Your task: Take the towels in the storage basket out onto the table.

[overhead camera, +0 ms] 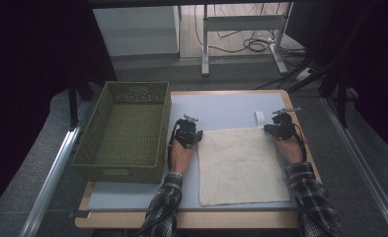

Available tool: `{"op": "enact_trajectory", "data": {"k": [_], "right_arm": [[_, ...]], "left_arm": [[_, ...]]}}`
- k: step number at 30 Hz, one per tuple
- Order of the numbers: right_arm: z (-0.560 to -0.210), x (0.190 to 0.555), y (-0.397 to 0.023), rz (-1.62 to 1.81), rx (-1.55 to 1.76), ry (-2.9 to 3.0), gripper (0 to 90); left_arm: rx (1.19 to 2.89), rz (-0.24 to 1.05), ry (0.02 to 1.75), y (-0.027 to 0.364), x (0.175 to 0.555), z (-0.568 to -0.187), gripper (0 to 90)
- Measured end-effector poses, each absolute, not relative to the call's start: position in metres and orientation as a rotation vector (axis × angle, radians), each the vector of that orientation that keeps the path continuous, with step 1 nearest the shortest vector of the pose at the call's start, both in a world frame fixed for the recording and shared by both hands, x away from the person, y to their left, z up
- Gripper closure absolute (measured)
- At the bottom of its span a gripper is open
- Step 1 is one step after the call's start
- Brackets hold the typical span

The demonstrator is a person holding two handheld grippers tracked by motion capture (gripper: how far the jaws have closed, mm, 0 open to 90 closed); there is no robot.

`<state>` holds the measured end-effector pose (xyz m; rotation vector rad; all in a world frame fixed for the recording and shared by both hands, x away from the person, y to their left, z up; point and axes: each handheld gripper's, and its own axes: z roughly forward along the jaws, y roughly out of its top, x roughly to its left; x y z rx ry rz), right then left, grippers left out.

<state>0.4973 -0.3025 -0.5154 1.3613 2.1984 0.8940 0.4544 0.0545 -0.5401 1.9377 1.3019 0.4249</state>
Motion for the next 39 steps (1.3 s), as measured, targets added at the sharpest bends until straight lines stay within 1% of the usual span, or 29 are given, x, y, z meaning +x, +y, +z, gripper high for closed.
{"op": "enact_trajectory", "data": {"k": [3,6,16,25,31,37,39], "right_arm": [[-0.515,0.496,-0.302,0.89,1.351,2.19,86.6],[-0.515,0.493,-0.303,0.892,1.342,2.191,86.6],[-0.5,0.483,-0.308,0.925,1.3,2.189,86.6],[-0.484,0.464,-0.314,0.966,1.262,2.182,86.6],[-0.48,0.445,-0.321,0.997,1.236,2.178,86.6],[-0.476,0.425,-0.329,1.009,1.206,2.183,86.5],[-0.476,0.418,-0.33,1.003,1.197,2.189,86.5]], "left_arm": [[1.926,0.382,1.288,0.057,0.454,-0.541,83.7],[1.938,0.387,1.275,0.057,0.453,-0.54,86.2],[1.891,0.401,1.237,0.062,0.443,-0.528,86.7],[1.874,0.455,1.176,0.06,0.421,-0.513,86.6],[1.915,0.491,1.129,0.056,0.404,-0.508,86.6],[2.009,0.571,1.062,0.047,0.384,-0.503,86.4],[2.008,0.562,1.051,0.046,0.378,-0.503,86.4]]}}
